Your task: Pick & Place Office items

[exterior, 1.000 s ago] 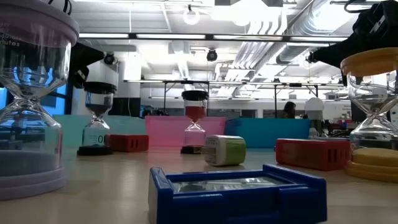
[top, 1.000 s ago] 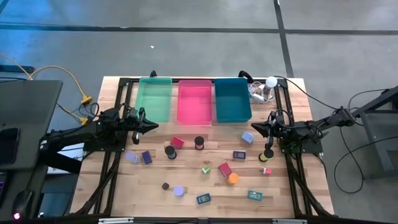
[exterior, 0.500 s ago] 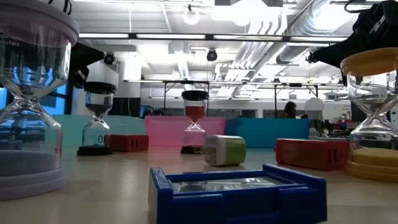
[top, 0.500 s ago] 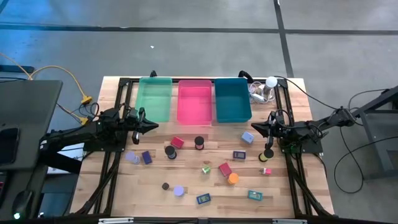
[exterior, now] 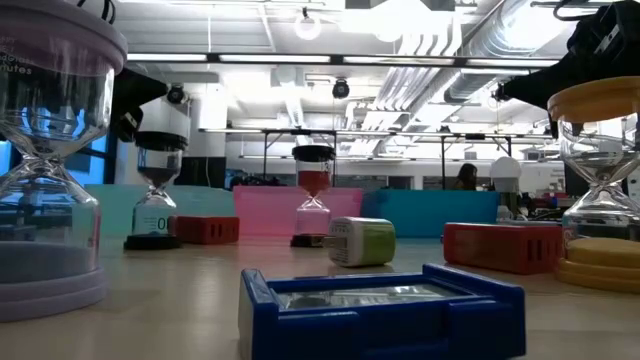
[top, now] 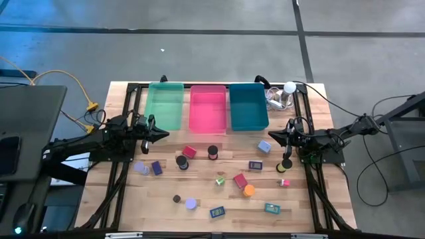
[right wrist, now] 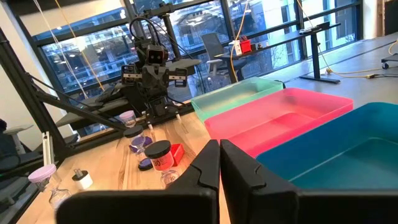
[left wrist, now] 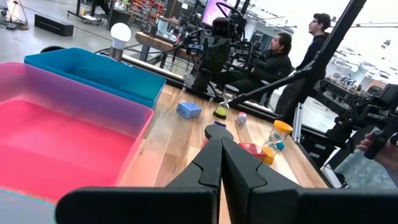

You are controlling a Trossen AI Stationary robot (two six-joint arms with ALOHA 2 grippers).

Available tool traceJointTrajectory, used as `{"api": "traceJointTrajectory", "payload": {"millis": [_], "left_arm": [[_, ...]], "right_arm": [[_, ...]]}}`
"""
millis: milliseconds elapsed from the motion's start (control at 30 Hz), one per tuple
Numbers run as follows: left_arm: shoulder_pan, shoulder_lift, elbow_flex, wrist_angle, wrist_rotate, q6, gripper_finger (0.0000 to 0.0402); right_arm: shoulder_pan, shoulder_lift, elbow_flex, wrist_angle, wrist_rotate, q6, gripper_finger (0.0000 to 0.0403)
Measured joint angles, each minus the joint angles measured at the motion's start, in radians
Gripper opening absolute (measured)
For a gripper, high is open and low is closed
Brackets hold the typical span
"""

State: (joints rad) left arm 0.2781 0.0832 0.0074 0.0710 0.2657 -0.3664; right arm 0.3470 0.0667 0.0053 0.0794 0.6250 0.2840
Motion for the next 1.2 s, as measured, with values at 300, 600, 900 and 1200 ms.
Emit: {"api": "traceJointTrajectory", "payload": {"millis": [300, 600, 900, 1200], "left_arm": [[0.0, 0.0, 0.0, 0.02, 0.0, 0.0, 0.0001], [0.0, 0.0, 0.0, 0.014, 0.017, 0.0, 0.0001], [0.0, 0.0, 0.0, -0.003, 0.057, -0.001, 0.0001], [0.0, 0.0, 0.0, 0.0, 0.072, 0.03, 0.0001]], "right_arm": [[0.0, 0.0, 0.0, 0.004, 0.002, 0.0, 0.0002], [0.0, 0.0, 0.0, 0.015, 0.001, 0.007, 0.0002], [0.0, 0.0, 0.0, 0.013, 0.004, -0.002, 0.0002], [0.0, 0.008, 0.017, 0.03, 0.001, -0.057, 0.007]]}}
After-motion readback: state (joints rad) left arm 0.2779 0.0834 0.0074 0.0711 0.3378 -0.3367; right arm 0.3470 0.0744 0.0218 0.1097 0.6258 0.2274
